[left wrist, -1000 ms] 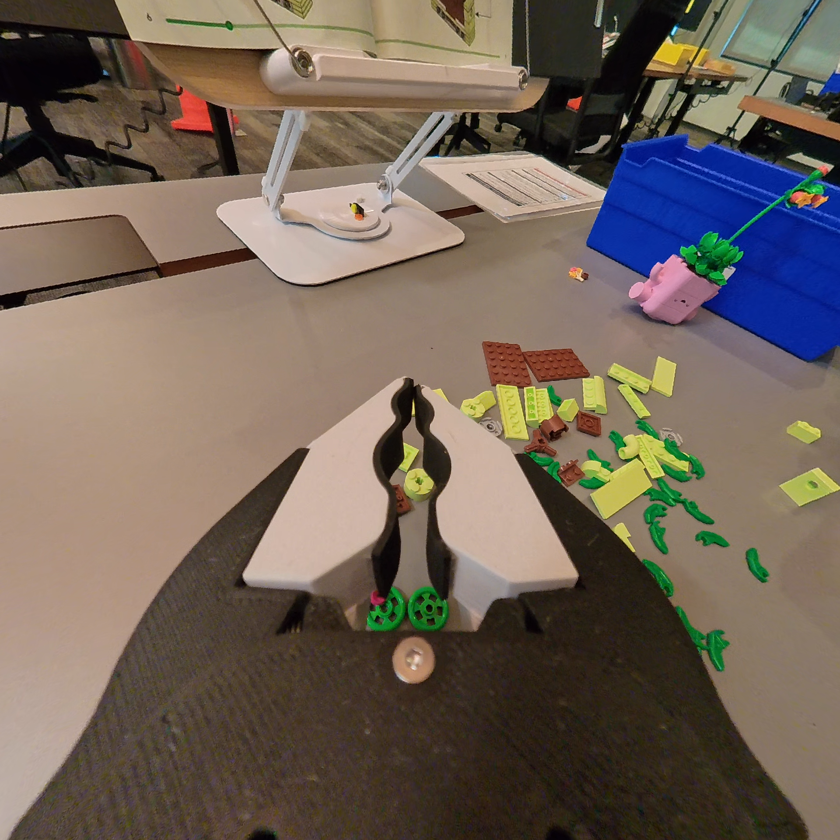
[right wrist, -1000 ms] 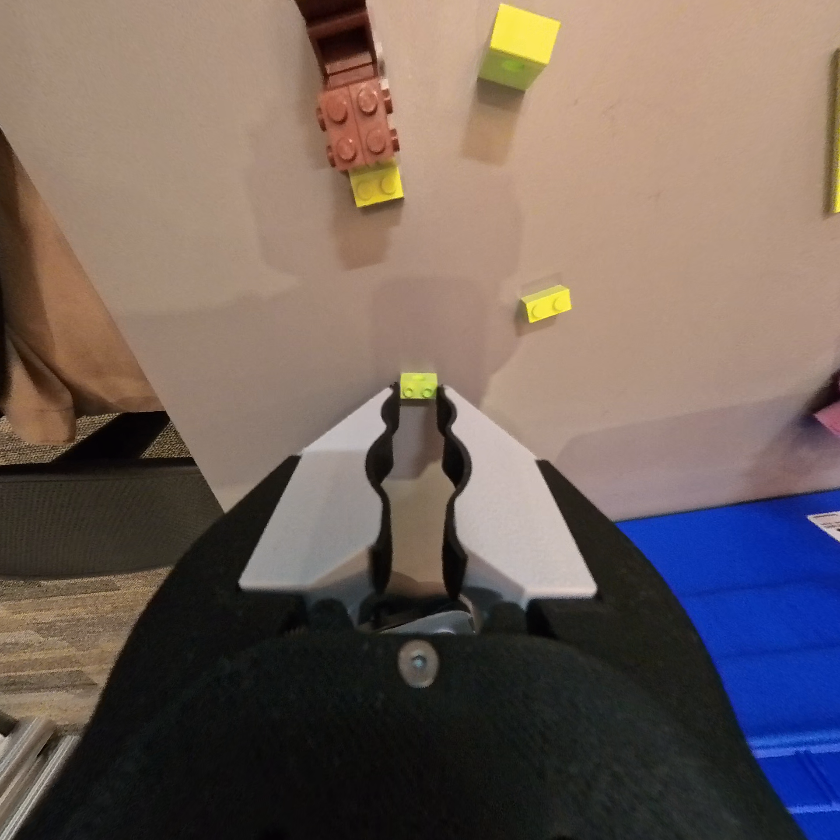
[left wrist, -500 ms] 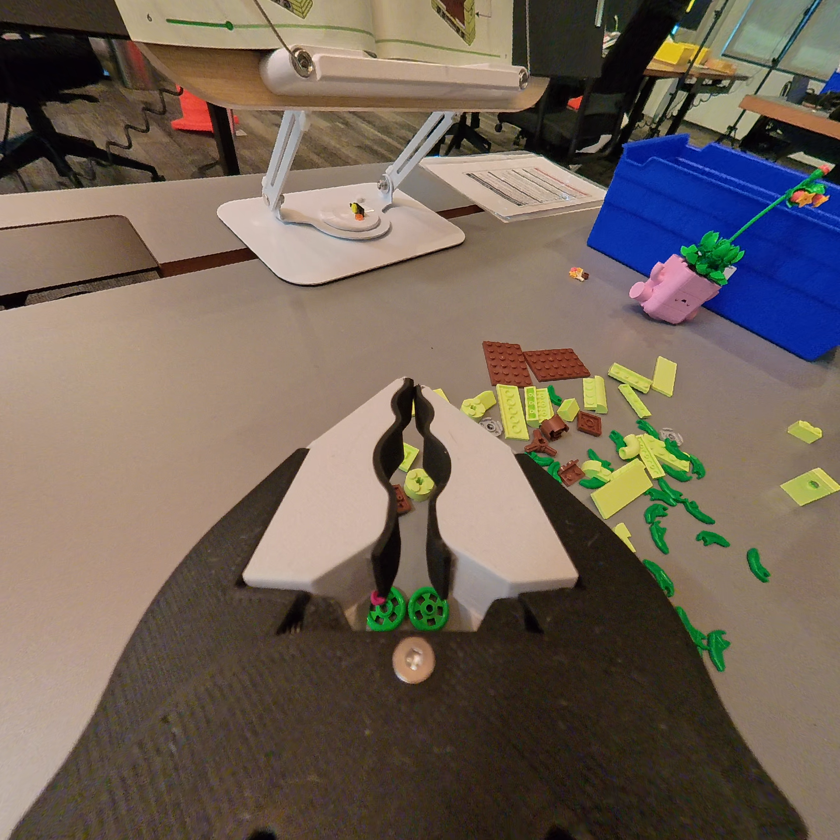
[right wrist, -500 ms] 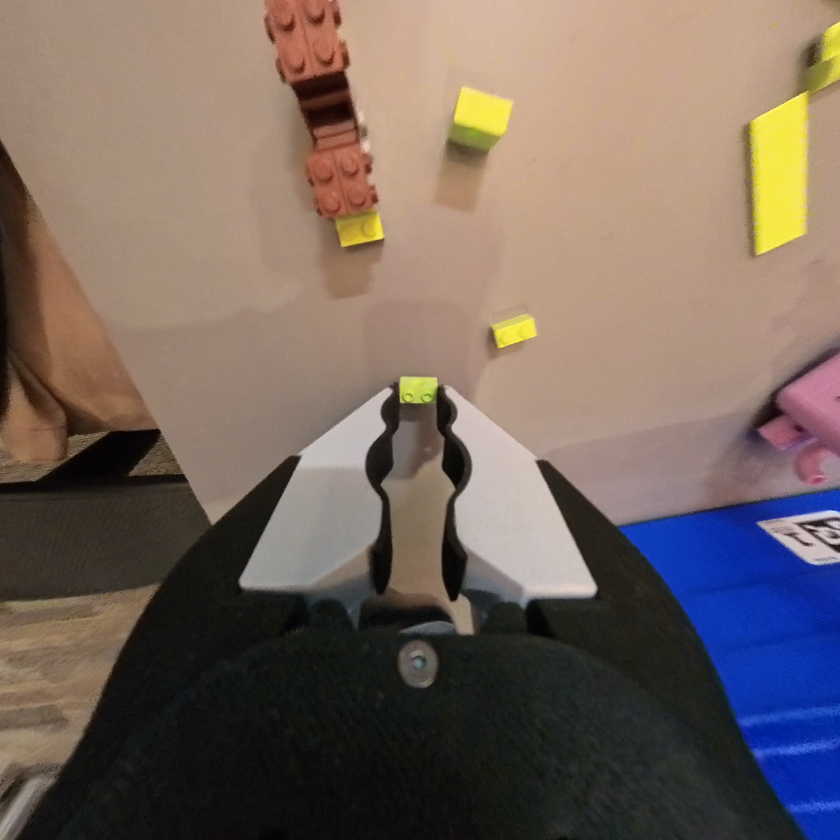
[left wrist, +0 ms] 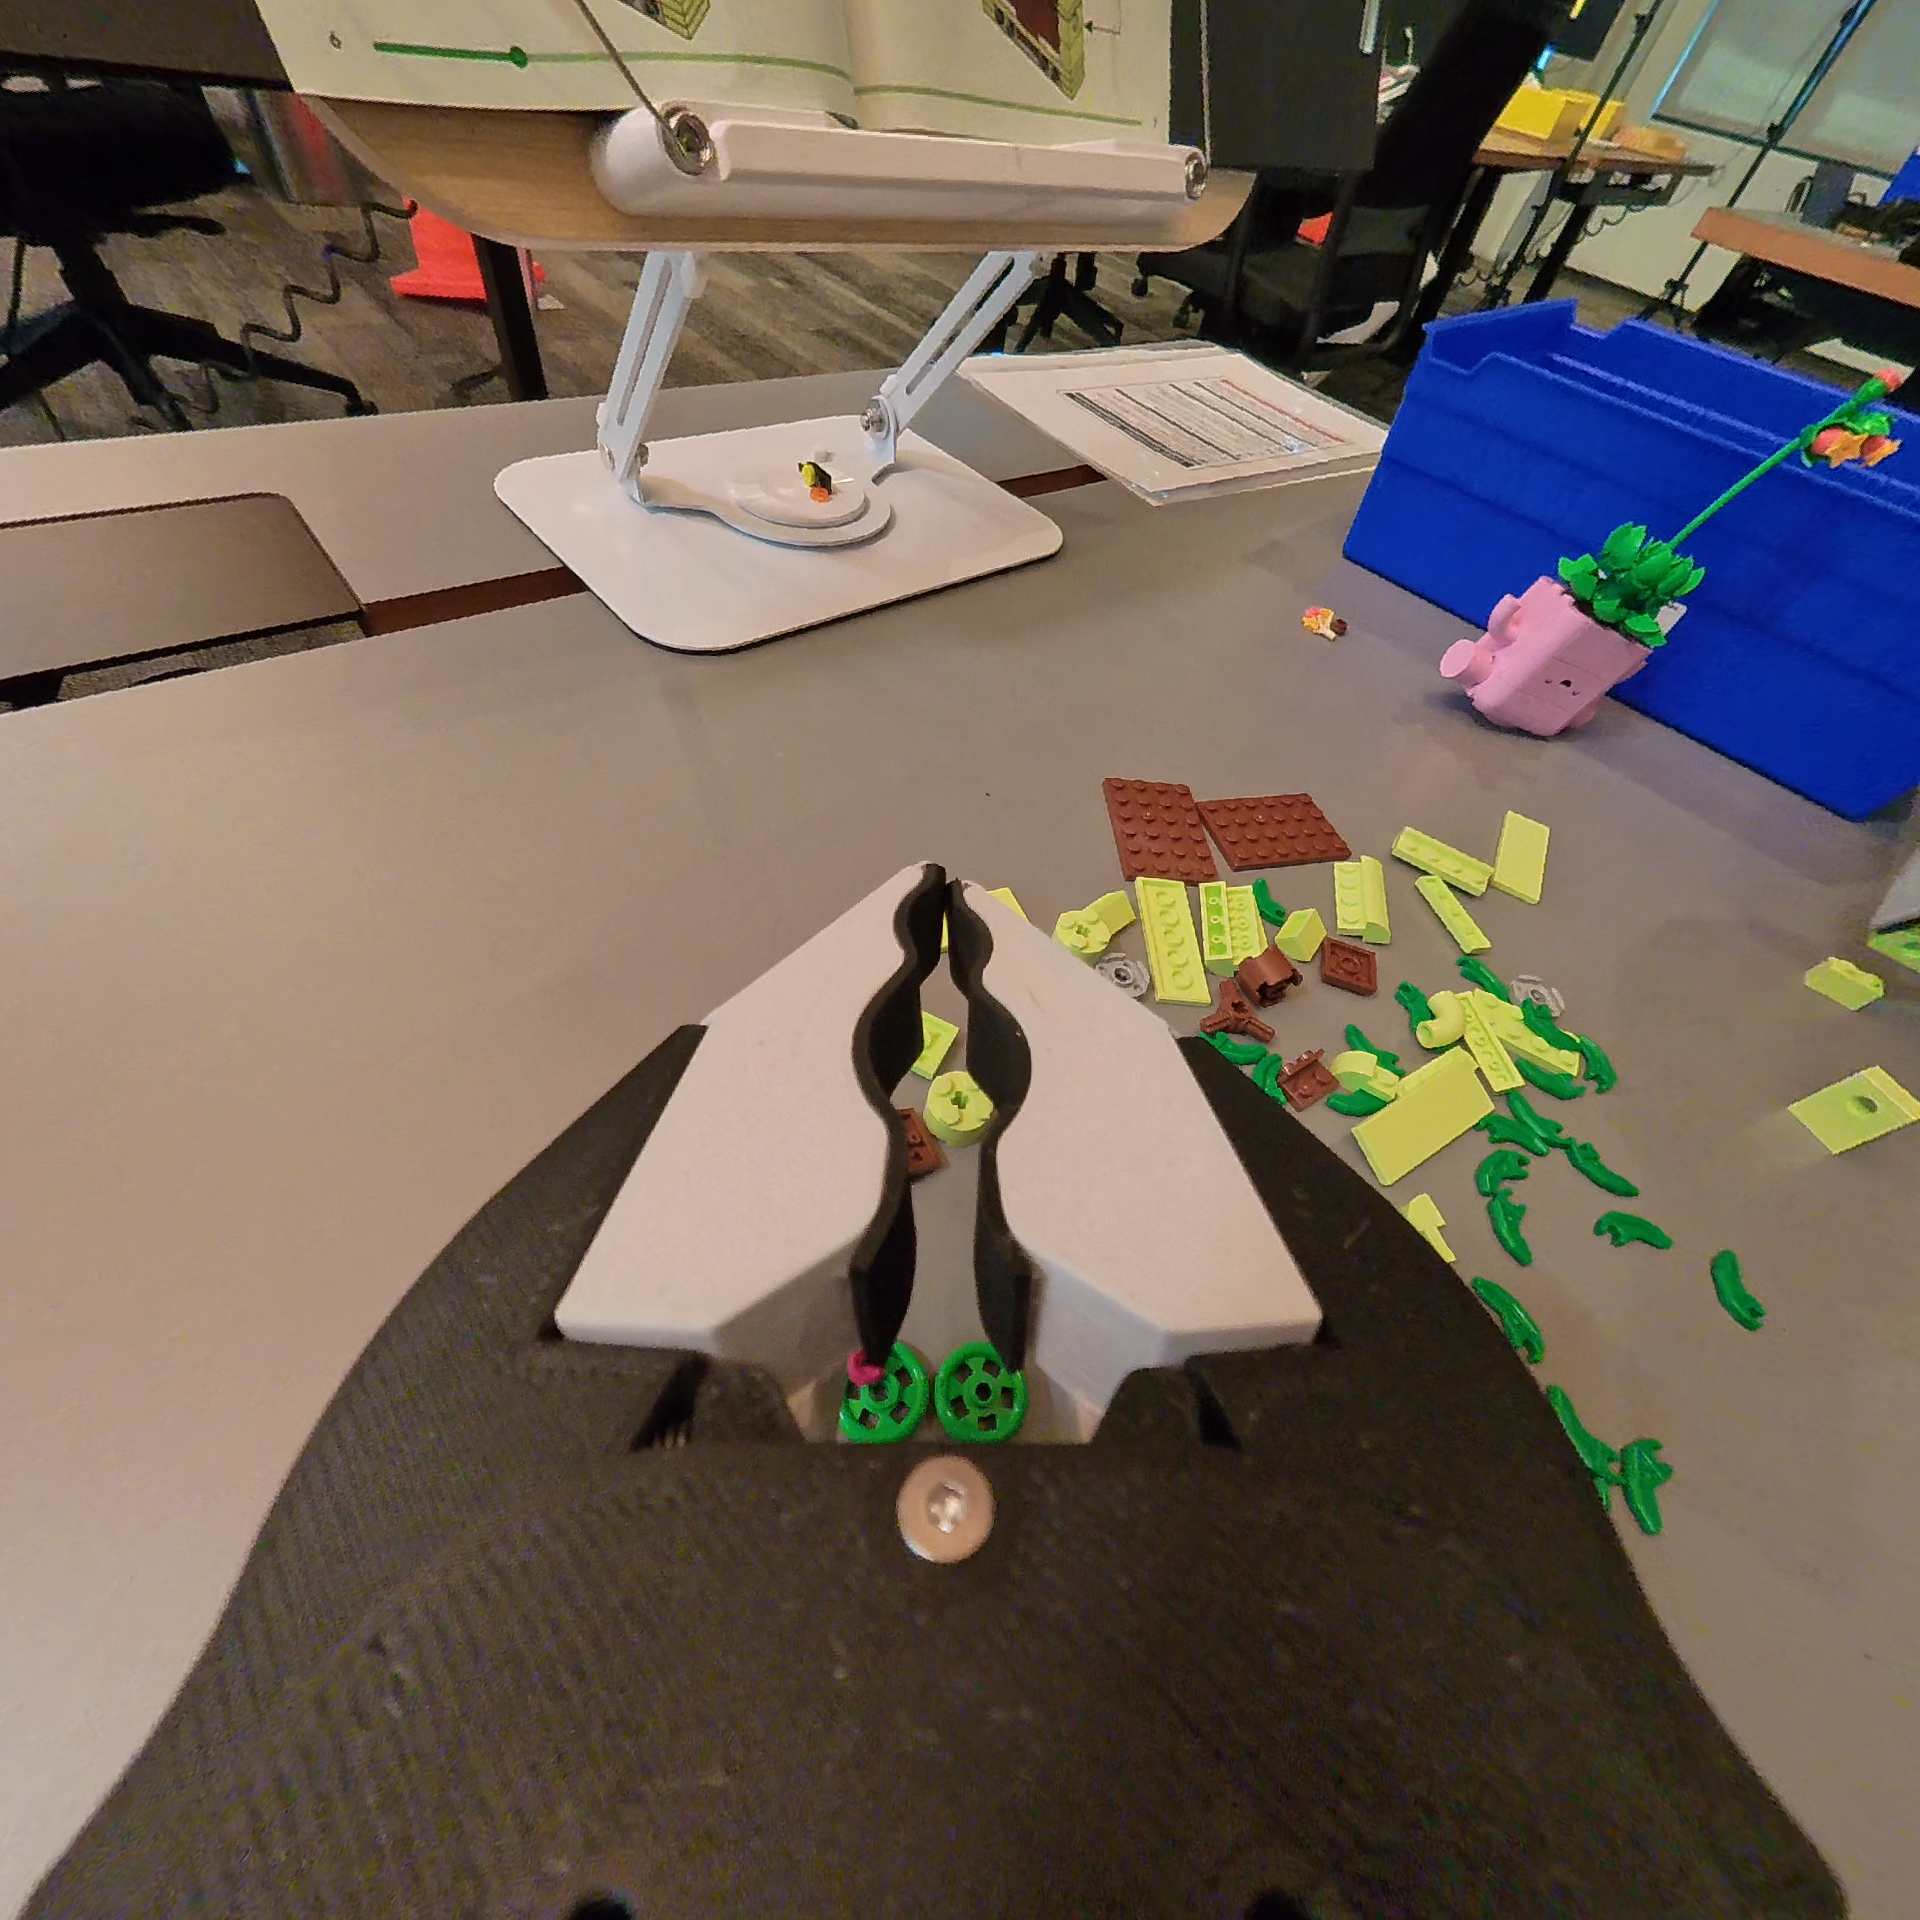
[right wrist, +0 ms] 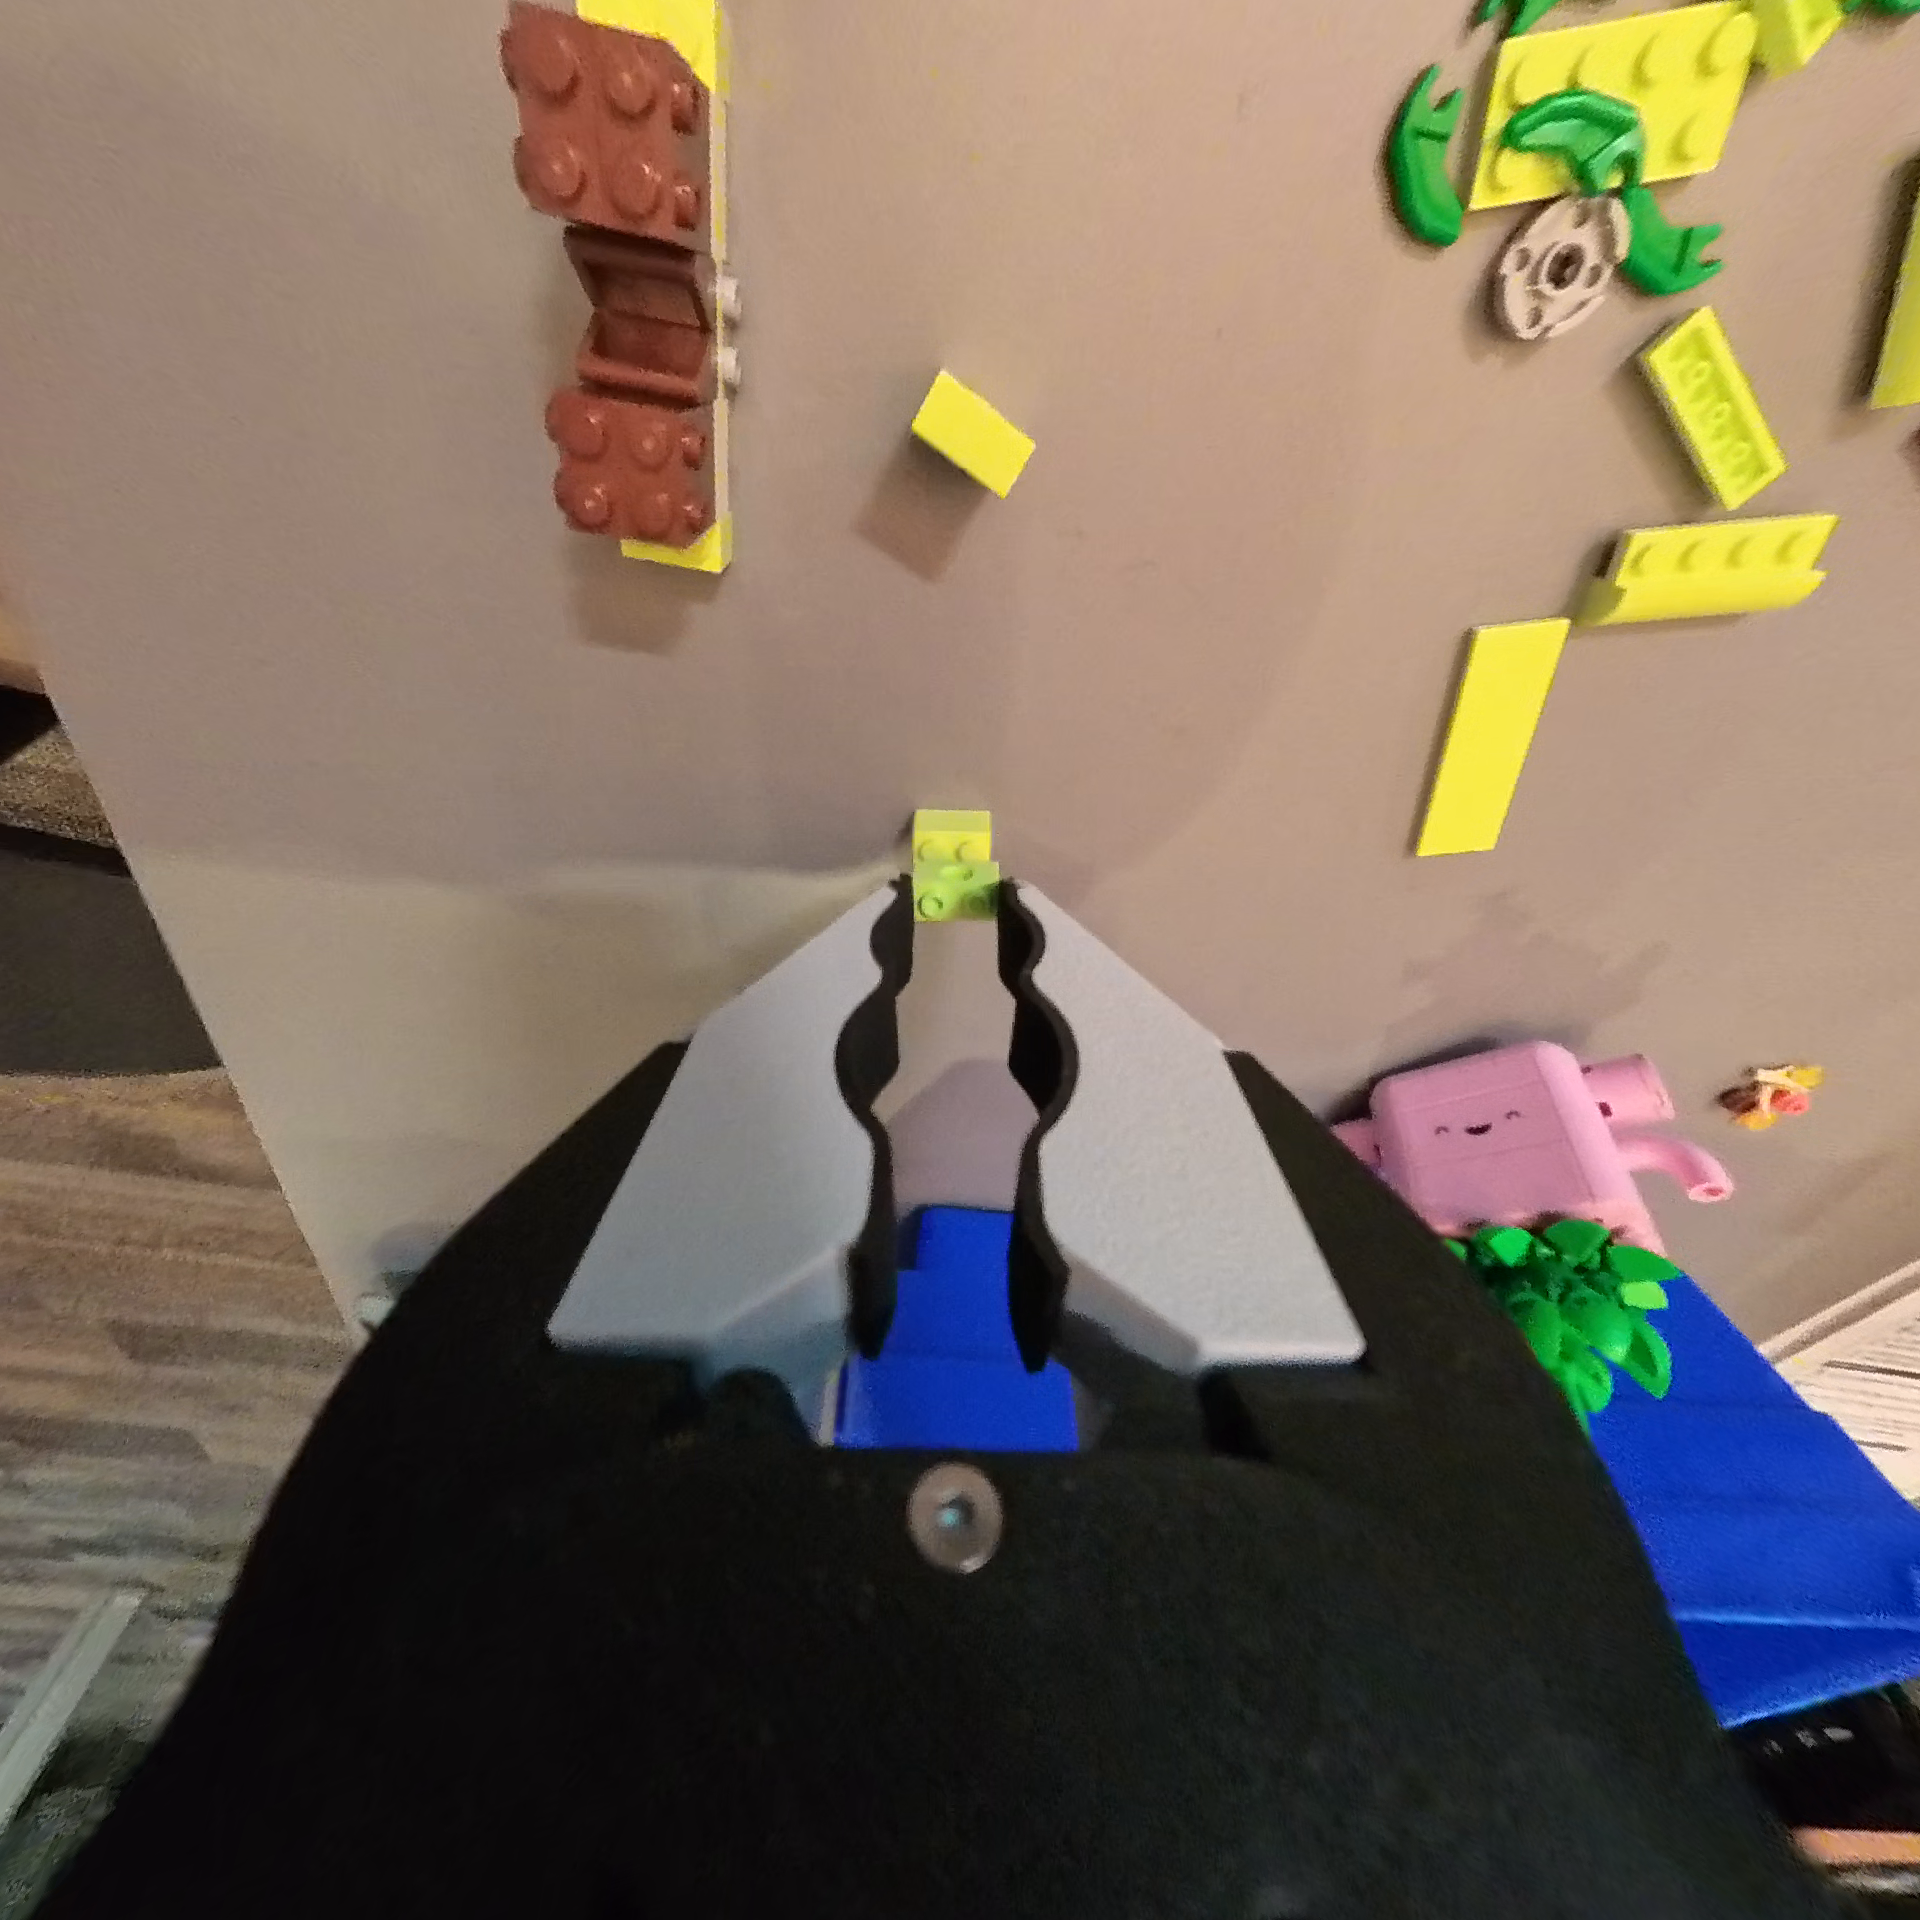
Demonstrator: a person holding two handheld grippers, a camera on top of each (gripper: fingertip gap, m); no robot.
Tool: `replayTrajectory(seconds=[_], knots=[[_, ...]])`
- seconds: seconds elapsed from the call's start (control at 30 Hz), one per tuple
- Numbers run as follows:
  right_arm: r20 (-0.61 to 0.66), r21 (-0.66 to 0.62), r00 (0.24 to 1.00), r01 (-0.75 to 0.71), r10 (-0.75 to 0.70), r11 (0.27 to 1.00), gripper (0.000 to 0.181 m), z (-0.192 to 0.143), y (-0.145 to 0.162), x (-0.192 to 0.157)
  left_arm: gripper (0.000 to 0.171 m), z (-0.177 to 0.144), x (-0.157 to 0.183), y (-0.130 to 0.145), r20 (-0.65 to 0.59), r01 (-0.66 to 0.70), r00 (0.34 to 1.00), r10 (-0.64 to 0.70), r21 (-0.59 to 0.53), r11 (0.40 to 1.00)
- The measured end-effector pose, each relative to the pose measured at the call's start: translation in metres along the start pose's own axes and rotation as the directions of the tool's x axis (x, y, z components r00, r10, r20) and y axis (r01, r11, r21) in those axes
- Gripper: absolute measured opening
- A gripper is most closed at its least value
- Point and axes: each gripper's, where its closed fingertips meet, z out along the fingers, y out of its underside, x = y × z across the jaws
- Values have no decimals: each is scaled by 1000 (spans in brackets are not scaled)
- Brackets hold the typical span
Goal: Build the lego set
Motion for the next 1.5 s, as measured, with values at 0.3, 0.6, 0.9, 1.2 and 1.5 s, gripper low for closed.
replayTrajectory(seconds=[0.3,0.6,0.9,1.2,1.5], knots=[[45,29,998,-45,44,999,14,6,1,0,0,0,-1,-1,-5,6,1000,-6,3,1000],[56,47,998,-26,23,999,14,10,-1,-2,0,1,-1,0,-4,4,1000,-4,0,1000],[60,47,998,-16,13,999,14,11,0,-1,0,1,0,0,-5,6,1000,-6,1,1000],[59,62,998,-26,23,998,14,11,-1,-3,0,1,-1,0,-6,9,1000,-9,1,1000],[27,45,1000,8,-10,999,14,10,-1,-3,0,1,-1,0,-5,6,1000,-6,-1,1000]])
